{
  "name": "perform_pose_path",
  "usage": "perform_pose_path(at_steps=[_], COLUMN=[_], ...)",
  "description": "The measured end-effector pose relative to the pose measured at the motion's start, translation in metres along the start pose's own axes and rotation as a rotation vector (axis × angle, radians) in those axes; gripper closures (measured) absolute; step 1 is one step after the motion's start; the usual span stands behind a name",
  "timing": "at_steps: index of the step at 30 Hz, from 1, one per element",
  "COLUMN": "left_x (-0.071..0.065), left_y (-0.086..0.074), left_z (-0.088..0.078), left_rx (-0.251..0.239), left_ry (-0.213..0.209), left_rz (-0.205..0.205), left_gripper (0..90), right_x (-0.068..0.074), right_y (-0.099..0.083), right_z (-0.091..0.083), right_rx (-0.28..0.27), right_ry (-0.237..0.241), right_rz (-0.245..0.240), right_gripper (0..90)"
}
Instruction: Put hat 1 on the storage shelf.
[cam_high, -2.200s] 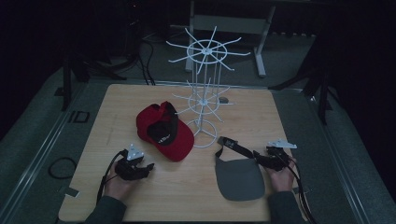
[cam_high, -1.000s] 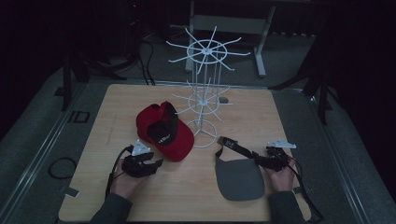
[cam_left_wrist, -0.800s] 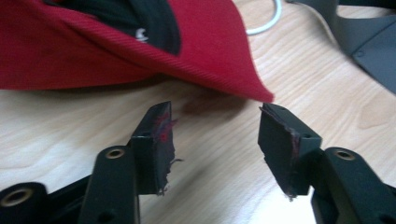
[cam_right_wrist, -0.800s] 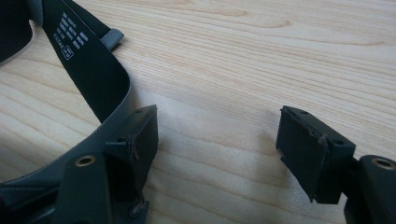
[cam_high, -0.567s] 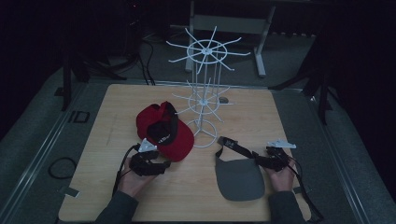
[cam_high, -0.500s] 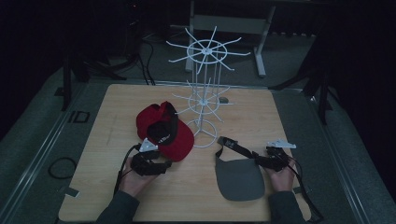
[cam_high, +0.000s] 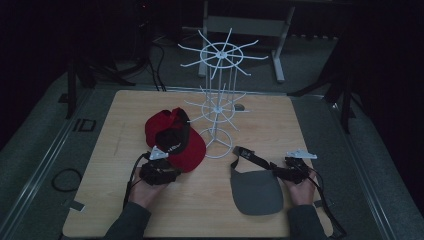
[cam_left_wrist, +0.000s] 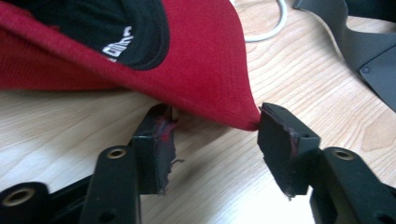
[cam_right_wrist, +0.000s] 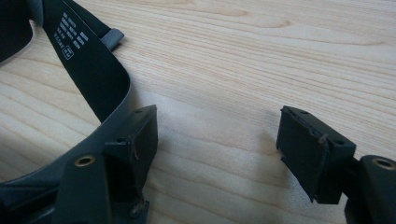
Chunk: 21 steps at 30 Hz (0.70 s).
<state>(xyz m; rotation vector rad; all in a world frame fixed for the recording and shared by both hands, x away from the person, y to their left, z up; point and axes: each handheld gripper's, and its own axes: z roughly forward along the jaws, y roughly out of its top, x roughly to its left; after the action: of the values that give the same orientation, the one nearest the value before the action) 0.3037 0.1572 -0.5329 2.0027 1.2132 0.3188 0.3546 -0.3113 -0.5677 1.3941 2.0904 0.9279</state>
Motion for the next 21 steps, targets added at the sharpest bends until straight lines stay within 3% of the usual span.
perform_pose_path(at_steps=[3, 8, 13, 21], left_x=[0.007, 0.023, 0.026, 0.027], left_y=[0.000, 0.001, 0.006, 0.011], left_z=[-0.005, -0.009, -0.003, 0.017], left_rx=[0.000, -0.005, 0.001, 0.030], left_ry=[0.027, 0.037, -0.005, -0.040], left_rz=[-0.012, -0.060, -0.081, -0.113], left_gripper=[53.7, 57.5, 52.6, 49.2], right_x=[0.000, 0.000, 0.000, 0.000], right_y=[0.000, 0.000, 0.000, 0.000], right_z=[0.000, 0.000, 0.000, 0.000], right_rx=[0.000, 0.000, 0.000, 0.000], right_ry=[0.000, -0.001, -0.001, 0.000], right_rz=[0.000, -0.001, -0.001, -0.002], right_gripper=[29.2, 29.2, 29.2, 29.2])
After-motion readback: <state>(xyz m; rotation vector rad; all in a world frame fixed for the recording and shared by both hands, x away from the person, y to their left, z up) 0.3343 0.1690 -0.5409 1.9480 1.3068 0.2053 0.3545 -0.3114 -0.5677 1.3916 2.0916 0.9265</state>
